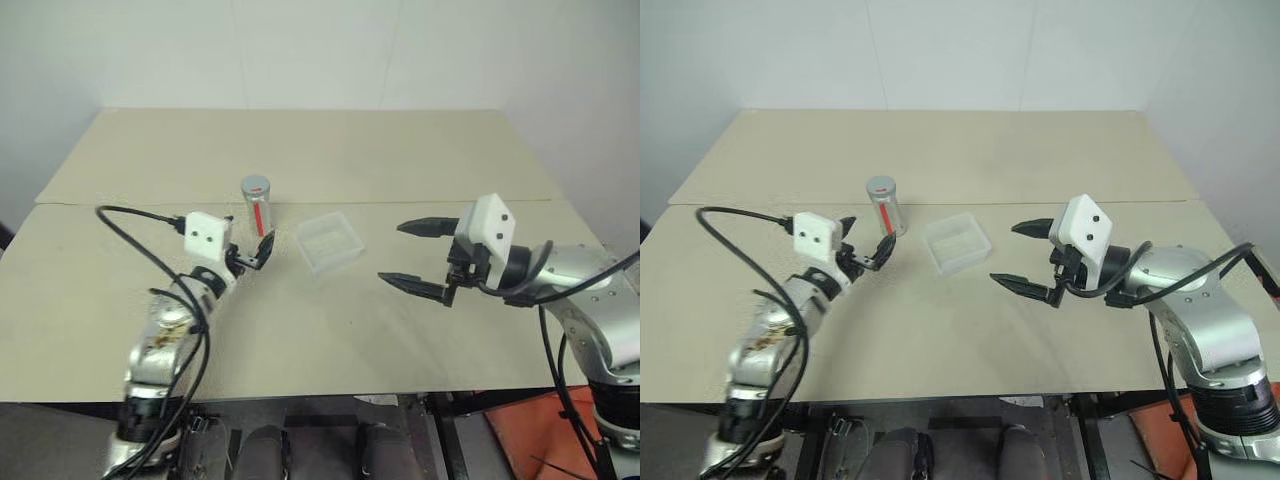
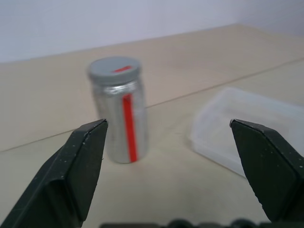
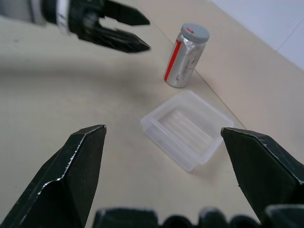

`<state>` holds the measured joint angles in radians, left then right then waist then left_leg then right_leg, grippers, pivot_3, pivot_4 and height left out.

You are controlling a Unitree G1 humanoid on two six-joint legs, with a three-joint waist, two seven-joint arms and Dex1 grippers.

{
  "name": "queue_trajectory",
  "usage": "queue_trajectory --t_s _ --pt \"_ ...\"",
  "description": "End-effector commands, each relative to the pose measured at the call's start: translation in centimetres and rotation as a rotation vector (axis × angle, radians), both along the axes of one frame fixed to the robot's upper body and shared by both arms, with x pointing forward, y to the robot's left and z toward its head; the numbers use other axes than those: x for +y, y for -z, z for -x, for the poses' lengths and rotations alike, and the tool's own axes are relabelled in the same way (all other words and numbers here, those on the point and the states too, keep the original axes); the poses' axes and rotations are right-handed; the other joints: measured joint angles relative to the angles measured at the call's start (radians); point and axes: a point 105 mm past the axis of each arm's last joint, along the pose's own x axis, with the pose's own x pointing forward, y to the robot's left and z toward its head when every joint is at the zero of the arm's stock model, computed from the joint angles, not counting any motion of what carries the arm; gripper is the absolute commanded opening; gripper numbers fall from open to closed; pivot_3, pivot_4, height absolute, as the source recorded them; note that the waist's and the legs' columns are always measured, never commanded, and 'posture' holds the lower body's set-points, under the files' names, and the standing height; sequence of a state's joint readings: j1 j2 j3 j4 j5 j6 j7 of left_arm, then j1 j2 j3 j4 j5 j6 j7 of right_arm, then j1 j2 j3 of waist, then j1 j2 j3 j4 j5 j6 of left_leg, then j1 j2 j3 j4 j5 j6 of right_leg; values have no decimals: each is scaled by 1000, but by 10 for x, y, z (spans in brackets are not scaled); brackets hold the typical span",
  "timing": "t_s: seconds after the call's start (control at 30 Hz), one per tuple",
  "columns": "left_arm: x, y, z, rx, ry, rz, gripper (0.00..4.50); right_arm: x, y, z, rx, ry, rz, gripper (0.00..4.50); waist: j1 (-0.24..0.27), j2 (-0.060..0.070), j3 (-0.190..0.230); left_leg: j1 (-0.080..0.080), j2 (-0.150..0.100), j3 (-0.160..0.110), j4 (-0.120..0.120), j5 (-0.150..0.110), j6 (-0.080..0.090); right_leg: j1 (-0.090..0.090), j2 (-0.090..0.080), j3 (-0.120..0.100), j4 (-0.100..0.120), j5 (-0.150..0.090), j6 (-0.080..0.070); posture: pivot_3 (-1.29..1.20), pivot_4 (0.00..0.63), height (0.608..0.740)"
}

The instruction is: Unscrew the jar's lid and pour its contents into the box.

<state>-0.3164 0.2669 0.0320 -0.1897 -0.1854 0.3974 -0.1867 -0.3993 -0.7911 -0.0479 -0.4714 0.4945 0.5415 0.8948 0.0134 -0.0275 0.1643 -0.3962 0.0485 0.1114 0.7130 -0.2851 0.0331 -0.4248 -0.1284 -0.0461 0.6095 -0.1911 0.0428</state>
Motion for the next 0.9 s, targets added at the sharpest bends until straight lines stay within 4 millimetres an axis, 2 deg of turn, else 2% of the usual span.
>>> queue_trajectory --t_s 0.03,0.23,0.37,0.6,0.9 --pt "-5 -9 -14 -79 -92 -29 4480 2 -13 6 -60 -16 -4 4500 -1 0 0 0 0 0 0 0 0 0 0 0 0 0 0 0 150 740" --pt "-5 -6 -41 -99 -233 -89 4480 1 -14 8 -63 -48 30 4500 -1 0 0 0 0 -1 0 0 1 0 0 -1 0 0 0 0 150 740" --pt "-10 -5 -54 -97 -241 -79 4480 0 -14 9 -62 -54 35 4500 -1 0 0 -1 0 -1 0 0 1 0 0 -1 0 0 0 0 150 740" --pt "-11 -6 -70 -119 -280 -61 4480 1 -16 13 -63 -73 16 4500 -1 -1 0 -1 0 -1 0 0 1 0 0 -1 0 0 1 0 150 740" --pt "-12 -3 -88 -97 -339 55 4480 1 -19 19 -72 -70 -2 4500 -1 -1 1 -3 0 -1 1 0 1 -1 -1 -3 0 1 1 0 150 740"
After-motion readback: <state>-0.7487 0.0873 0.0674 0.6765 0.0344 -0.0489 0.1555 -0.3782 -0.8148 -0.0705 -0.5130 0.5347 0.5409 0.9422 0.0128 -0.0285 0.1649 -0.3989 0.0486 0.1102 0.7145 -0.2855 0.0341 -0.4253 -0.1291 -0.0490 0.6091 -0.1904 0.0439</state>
